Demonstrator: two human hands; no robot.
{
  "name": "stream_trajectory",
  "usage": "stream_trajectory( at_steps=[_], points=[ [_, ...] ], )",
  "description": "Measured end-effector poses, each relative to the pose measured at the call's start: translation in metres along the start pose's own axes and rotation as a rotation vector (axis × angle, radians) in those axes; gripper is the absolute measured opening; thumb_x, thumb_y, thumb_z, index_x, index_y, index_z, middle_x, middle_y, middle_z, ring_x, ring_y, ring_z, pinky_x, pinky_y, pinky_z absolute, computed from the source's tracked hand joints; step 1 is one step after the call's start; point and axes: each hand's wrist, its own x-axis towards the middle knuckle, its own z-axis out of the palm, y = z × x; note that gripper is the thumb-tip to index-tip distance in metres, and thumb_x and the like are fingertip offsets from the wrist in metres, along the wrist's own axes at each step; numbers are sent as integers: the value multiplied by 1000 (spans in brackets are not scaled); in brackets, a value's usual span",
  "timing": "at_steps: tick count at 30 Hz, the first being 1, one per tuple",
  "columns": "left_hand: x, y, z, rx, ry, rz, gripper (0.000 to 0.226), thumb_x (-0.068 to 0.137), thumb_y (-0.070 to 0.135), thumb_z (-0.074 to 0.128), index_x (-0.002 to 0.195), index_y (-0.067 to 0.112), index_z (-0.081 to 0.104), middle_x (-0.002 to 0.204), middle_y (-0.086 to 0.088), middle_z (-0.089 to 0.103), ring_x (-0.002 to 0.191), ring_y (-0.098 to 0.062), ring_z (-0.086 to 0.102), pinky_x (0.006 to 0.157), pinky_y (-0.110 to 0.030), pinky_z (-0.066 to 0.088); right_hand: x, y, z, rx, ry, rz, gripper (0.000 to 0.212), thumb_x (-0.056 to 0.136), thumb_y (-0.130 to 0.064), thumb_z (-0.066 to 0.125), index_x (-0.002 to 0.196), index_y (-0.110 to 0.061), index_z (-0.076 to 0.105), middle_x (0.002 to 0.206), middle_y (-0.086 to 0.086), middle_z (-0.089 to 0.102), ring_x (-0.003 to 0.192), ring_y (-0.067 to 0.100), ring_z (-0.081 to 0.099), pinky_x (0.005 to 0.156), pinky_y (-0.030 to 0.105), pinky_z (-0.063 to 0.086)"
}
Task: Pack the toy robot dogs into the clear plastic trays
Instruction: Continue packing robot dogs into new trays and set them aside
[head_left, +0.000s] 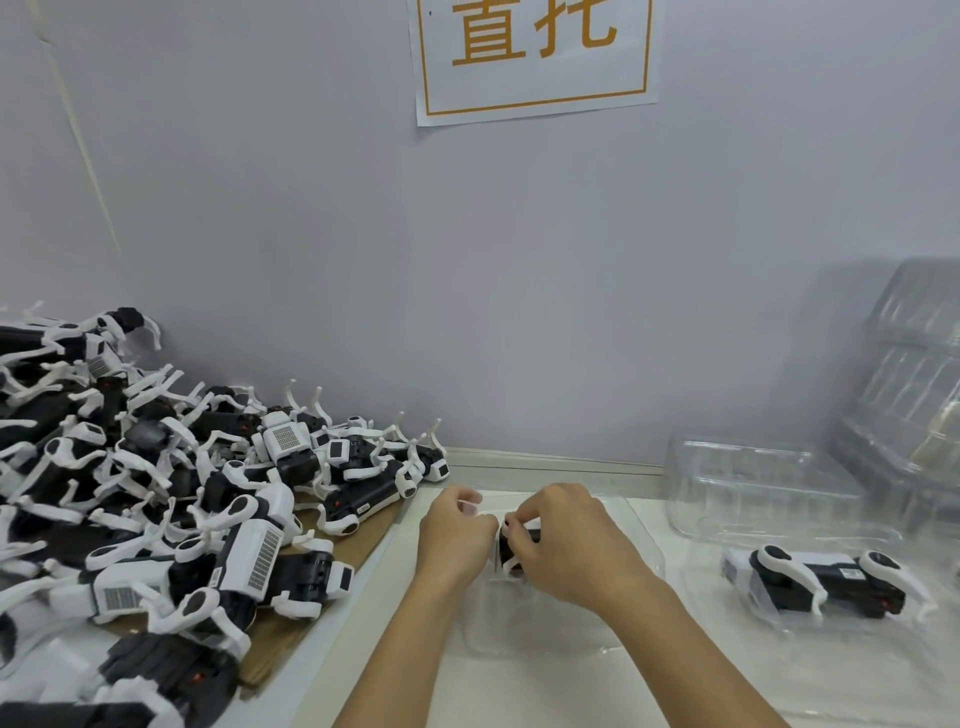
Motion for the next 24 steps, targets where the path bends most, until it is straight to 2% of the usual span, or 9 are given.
stream_trajectory(
  at_steps=[1, 3, 5, 8, 10, 14, 19, 22, 24],
  points=[
    [0, 1, 0, 71, 9, 53, 26, 83, 8, 61, 102, 25, 58, 109, 6, 57, 91, -3, 56, 68, -22, 43, 1, 2, -1, 30, -9, 1, 27, 93, -30, 51, 88, -21, 76, 91, -3, 70, 86, 21, 63, 75, 33, 53],
    [-1, 4, -1, 225, 48, 173, 21, 86, 13, 61, 100, 29, 60, 109, 10, 57, 106, -10, 55, 89, -32, 46, 5, 9, -6, 110, -19, 36, 23, 92, -32, 56, 105, -30, 75, 108, -11, 67, 94, 12, 64, 82, 28, 52],
    [-3, 9, -3, 377, 109, 305, 13, 90, 19, 60, 97, 30, 64, 110, 12, 58, 113, -10, 49, 101, -37, 40, 8, 21, -14, 150, 42, 76, 25, 90, -29, 60, 112, -32, 71, 111, -13, 63, 97, 7, 61, 87, 25, 49],
    [-6, 21, -2, 532, 155, 555, 12, 95, 24, 57, 95, 24, 69, 105, 13, 61, 110, -9, 48, 98, -28, 35, 11, 41, -25, 17, 105, 152, 21, 89, -28, 64, 107, -35, 70, 98, -15, 61, 102, 9, 57, 88, 32, 37],
    [-13, 29, 2, 559, 63, 622, 16, 97, 25, 55, 98, 21, 70, 105, 10, 64, 109, -10, 50, 96, -25, 36, 10, 49, -27, -49, 53, 201, 14, 88, -34, 67, 101, -38, 70, 94, -19, 59, 105, 7, 54, 82, 32, 22],
    [-26, 37, 22, 744, -123, 576, 21, 99, 29, 51, 105, 24, 71, 109, 6, 68, 107, -20, 57, 93, -34, 41, 9, 52, -24, -20, 27, 220, 13, 85, -35, 70, 98, -37, 72, 97, -19, 61, 108, 6, 51, 81, 33, 20],
    [-26, 36, 27, 816, -145, 483, 29, 100, 26, 50, 126, 24, 63, 130, 5, 60, 125, -19, 48, 102, -37, 34, 9, 51, -23, -71, -31, 195, 28, 84, -18, 65, 103, -38, 70, 97, -18, 52, 116, 10, 45, 78, 33, 22],
    [-24, 40, 28, 821, -151, 442, 26, 97, 25, 56, 121, 26, 67, 125, 3, 63, 118, -21, 55, 98, -35, 40, 9, 54, -20, -67, -68, 188, 39, 83, -13, 63, 113, -38, 64, 106, -9, 39, 121, 17, 31, 81, 33, 27],
    [-23, 43, 28, 819, -165, 412, 25, 96, 28, 60, 120, 26, 67, 124, 2, 63, 115, -22, 58, 95, -34, 44, 10, 59, -21, 10, -87, 187, 43, 84, -11, 63, 120, -34, 59, 109, -5, 33, 124, 19, 25, 83, 27, 32]
  ],
)
